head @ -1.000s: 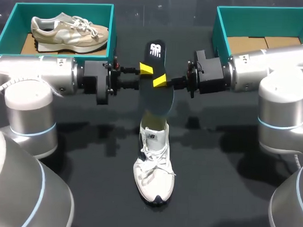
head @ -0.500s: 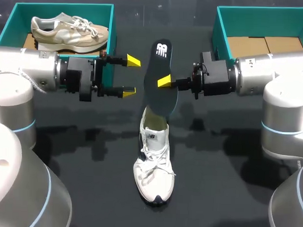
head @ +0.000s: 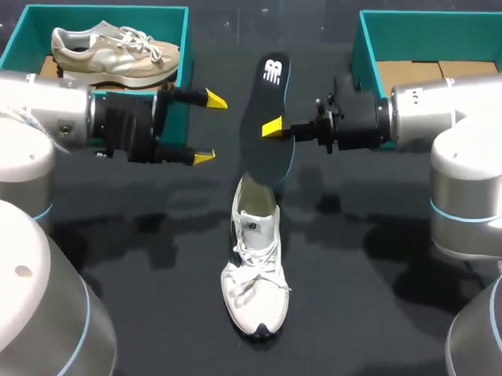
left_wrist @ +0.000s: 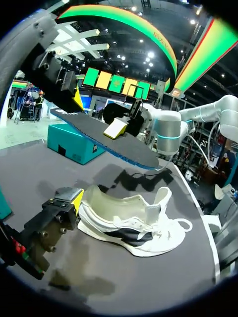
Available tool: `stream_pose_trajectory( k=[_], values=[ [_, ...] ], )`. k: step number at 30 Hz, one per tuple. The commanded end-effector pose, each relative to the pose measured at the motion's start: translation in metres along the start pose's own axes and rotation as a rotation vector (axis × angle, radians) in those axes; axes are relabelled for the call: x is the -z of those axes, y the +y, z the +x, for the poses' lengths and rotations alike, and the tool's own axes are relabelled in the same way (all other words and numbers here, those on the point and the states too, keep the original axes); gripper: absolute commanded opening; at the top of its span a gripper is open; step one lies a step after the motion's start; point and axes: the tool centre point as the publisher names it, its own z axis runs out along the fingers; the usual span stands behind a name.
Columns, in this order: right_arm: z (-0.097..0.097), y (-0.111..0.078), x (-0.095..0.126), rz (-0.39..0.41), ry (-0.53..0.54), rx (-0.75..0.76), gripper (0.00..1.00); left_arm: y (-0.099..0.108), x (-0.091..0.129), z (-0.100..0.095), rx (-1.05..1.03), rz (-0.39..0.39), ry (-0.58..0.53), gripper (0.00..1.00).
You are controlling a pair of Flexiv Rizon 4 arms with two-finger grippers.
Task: Take the shoe out of the shoebox, open the shoe tongue, remove and reinsert the insole, then place the shoe into the shoebox
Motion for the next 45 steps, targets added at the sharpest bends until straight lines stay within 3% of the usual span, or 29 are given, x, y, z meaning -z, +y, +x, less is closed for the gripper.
stream_pose_trajectory(
  k=[1,11,12,17,22,23,24,34,35,36,40,45],
  values=[
    [-0.001,-0.002,-0.007,-0.02,0.01,0.02,0.0,-0.011,0.022,-0.002,0.173,-0.271,0.214,1.0],
    [-0.001,-0.002,-0.007,-0.02,0.01,0.02,0.0,-0.011,0.022,-0.002,0.173,-0.271,0.214,1.0],
    [-0.001,-0.002,-0.007,-0.02,0.01,0.02,0.0,-0.012,0.02,0.001,0.216,-0.244,0.212,1.0],
    [-0.01,-0.004,-0.011,-0.164,-0.072,0.065,0.0,-0.003,0.01,0.013,0.467,-0.308,0.278,1.0],
    [-0.013,-0.001,-0.005,-0.25,-0.07,0.183,0.0,0.006,0.005,0.022,0.747,-0.285,0.41,1.0],
    [-0.013,-0.002,-0.005,-0.262,-0.078,0.202,0.0,0.005,0.003,0.023,0.738,-0.355,0.461,1.0],
    [-0.013,-0.002,-0.004,-0.258,-0.098,0.213,0.0,0.001,0.003,0.026,0.617,-0.535,0.477,1.0],
    [-0.013,-0.002,-0.004,-0.258,-0.098,0.213,0.0,0.001,0.003,0.026,0.617,-0.535,0.477,1.0],
    [-0.013,-0.002,-0.004,-0.258,-0.098,0.213,0.0,0.002,-0.004,0.033,0.626,-0.583,0.486,1.0],
    [-0.015,-0.002,-0.007,-0.261,-0.093,0.212,0.0,0.003,-0.005,0.038,0.669,-0.549,0.489,1.0],
    [-0.02,-0.003,-0.007,-0.16,-0.013,0.264,0.0,0.009,-0.005,0.056,0.776,-0.48,0.511,1.0],
    [-0.02,-0.002,-0.006,-0.075,0.036,0.331,0.0,0.01,-0.008,0.069,0.822,-0.464,0.526,1.0]
  ],
)
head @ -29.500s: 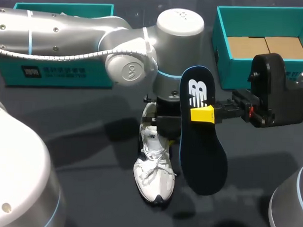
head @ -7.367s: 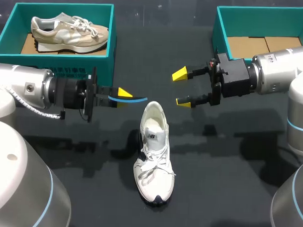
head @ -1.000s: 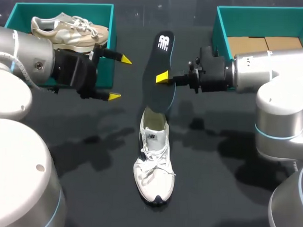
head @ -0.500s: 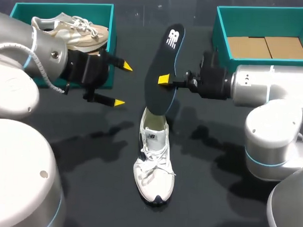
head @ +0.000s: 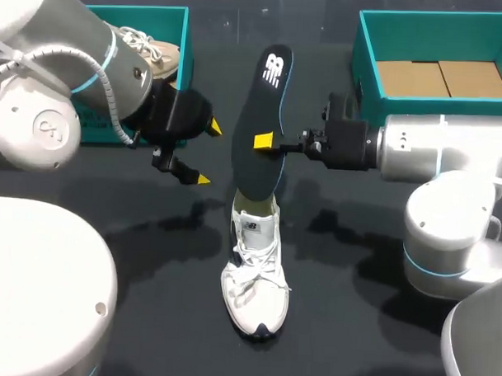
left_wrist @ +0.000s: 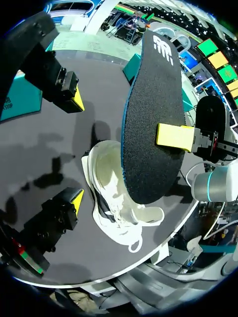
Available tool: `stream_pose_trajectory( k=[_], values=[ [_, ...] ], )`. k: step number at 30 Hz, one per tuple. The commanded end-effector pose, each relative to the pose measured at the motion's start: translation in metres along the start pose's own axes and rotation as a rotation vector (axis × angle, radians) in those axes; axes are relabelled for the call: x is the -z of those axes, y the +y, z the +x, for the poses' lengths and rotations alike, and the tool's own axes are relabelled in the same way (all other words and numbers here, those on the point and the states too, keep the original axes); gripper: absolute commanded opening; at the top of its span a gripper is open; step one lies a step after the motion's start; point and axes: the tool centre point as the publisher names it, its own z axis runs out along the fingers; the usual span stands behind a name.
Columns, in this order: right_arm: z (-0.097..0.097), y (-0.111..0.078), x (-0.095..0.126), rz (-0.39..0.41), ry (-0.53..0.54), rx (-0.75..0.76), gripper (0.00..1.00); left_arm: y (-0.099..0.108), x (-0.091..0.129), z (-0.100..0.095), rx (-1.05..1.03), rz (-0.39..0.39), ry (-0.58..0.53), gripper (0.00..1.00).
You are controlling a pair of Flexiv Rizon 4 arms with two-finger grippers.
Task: Take the shoe out of the shoebox, open the shoe tongue, remove and reinsert the insole, then place the shoe into the shoebox
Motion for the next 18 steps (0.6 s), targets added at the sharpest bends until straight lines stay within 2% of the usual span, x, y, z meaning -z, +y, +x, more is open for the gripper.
stream_pose_trajectory(
  k=[1,3,14,18],
  values=[
    [-0.01,0.01,0.009,0.062,0.074,0.037,0.0,0.0,-0.011,-0.002,0.007,0.039,0.044,1.0],
    [-0.014,0.01,0.009,0.079,0.072,0.055,0.0,0.0,-0.012,0.003,-0.012,0.054,0.075,1.0],
    [-0.014,0.01,0.009,0.079,0.072,0.055,0.0,0.0,-0.012,0.003,-0.012,0.054,0.075,1.0],
    [-0.016,0.006,0.004,0.085,0.092,0.07,0.0,0.005,-0.023,0.01,0.013,0.058,0.117,1.0]
  ],
)
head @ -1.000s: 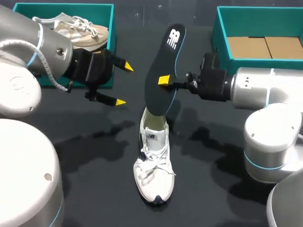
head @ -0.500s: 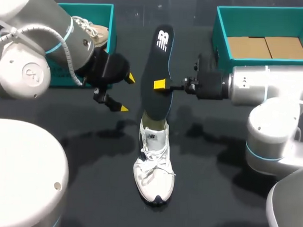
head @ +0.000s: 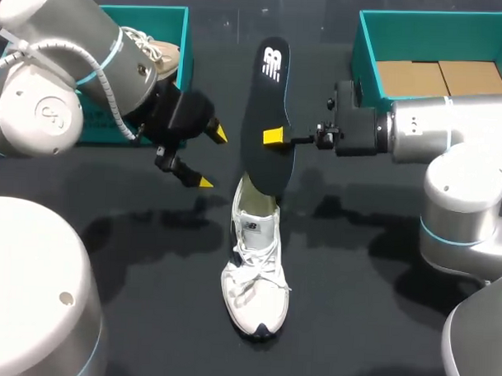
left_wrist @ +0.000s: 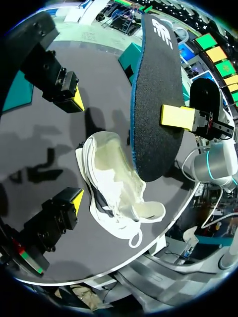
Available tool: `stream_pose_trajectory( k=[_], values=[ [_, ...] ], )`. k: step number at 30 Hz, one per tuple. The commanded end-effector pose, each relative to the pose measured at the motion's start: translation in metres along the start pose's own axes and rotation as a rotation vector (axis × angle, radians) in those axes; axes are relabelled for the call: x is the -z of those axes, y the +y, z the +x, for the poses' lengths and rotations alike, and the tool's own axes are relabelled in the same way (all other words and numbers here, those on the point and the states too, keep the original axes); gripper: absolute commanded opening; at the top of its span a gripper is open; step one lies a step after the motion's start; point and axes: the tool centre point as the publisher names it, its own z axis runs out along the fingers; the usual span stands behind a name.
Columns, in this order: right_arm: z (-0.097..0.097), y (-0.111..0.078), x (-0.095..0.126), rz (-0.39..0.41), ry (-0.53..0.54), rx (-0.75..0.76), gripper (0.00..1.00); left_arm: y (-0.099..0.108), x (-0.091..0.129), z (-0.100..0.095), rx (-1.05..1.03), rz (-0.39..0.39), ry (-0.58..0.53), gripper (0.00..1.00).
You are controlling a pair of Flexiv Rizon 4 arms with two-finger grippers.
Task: Take the shoe out of the shoebox, open the shoe tongue, remove and reinsert the insole, then place the shoe into the shoebox
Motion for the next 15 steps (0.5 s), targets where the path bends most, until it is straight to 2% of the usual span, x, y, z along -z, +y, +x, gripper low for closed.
stream_pose_trajectory(
  k=[1,7,8,15],
  values=[
    [-0.004,-0.005,-0.008,0.001,0.022,0.021,0.0,0.01,-0.009,0.002,0.036,0.006,0.025,1.0],
    [-0.011,-0.014,-0.021,0.013,0.073,0.108,0.0,0.024,-0.017,0.012,0.093,0.009,0.055,1.0],
    [-0.012,-0.015,-0.022,0.009,0.047,0.153,0.0,0.027,-0.018,0.014,0.09,-0.007,0.064,1.0],
    [-0.012,-0.015,-0.022,0.009,0.047,0.153,0.0,0.027,-0.018,0.014,0.09,-0.007,0.064,1.0]
  ],
)
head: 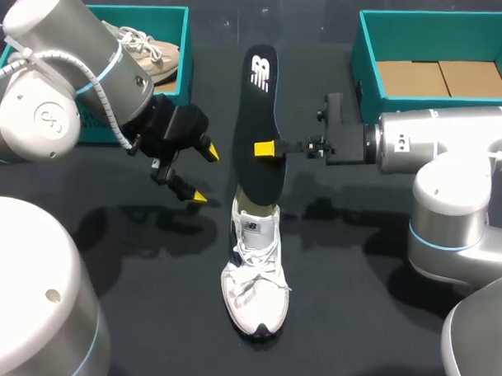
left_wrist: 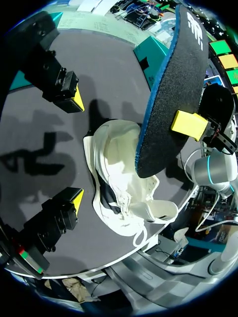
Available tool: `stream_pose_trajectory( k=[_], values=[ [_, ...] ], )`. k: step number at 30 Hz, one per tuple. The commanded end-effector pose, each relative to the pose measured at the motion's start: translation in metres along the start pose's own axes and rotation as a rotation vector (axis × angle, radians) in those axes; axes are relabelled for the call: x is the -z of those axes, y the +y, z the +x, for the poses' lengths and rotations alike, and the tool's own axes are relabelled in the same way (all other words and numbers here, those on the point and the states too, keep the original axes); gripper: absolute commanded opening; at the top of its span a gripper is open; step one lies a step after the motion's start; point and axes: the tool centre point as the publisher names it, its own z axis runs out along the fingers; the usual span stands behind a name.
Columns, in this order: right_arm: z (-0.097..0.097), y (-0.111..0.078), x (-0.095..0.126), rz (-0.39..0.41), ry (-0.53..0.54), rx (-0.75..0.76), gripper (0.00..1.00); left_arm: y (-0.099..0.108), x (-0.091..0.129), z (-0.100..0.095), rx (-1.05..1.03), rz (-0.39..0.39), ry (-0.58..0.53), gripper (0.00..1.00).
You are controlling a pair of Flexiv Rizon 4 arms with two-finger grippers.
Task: Take the shoe out of the shoebox, open the shoe tongue, remove and reinsert the insole, then place the shoe into the shoebox
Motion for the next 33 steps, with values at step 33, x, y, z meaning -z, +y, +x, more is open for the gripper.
stream_pose_trajectory(
  k=[33],
  values=[
    [-0.01,-0.007,-0.008,-0.094,-0.005,0.159,0.0,-0.005,-0.025,0.018,0.057,0.016,-0.004,1.0]
  ],
)
